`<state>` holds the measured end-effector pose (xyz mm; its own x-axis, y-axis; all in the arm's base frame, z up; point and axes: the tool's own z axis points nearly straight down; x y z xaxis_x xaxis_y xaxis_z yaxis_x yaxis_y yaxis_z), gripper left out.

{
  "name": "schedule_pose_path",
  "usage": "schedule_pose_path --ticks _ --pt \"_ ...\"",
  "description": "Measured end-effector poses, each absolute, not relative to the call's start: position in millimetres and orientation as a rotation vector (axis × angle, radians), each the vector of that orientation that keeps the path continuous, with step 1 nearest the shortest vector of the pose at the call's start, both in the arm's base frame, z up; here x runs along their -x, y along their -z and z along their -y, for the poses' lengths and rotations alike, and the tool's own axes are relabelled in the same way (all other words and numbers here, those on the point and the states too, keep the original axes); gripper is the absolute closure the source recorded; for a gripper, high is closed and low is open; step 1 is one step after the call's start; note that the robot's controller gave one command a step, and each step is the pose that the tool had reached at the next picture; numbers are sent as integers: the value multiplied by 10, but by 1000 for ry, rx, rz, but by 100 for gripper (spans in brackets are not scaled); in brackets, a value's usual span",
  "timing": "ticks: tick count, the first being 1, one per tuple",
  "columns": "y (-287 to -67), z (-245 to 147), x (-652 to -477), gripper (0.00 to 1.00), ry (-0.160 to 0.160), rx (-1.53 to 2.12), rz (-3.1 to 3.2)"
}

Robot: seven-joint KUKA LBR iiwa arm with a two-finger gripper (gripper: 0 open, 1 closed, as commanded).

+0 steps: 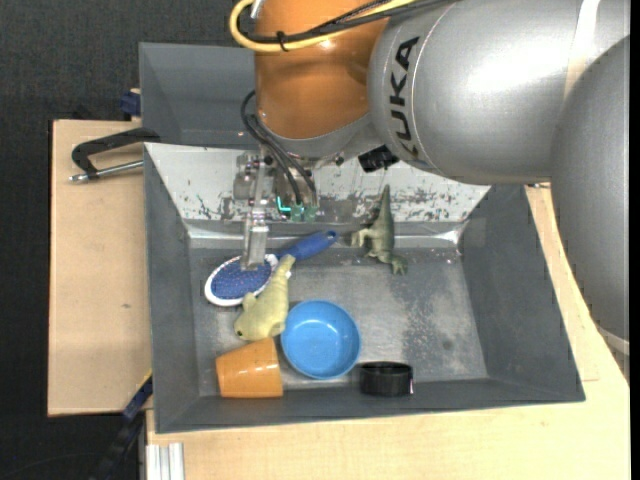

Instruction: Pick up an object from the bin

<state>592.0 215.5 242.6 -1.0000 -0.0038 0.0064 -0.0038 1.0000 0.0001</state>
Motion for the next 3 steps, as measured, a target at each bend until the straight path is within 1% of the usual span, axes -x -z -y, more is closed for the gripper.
schedule_pose_path --ticks 1,2,3 --pt "-1387 -1791 -5625 0 -4 -142 3130" --pt "-837 -1682 -5432 0 19 344 3150" --pt "-806 -1683 -5371 100 8 334 3129"
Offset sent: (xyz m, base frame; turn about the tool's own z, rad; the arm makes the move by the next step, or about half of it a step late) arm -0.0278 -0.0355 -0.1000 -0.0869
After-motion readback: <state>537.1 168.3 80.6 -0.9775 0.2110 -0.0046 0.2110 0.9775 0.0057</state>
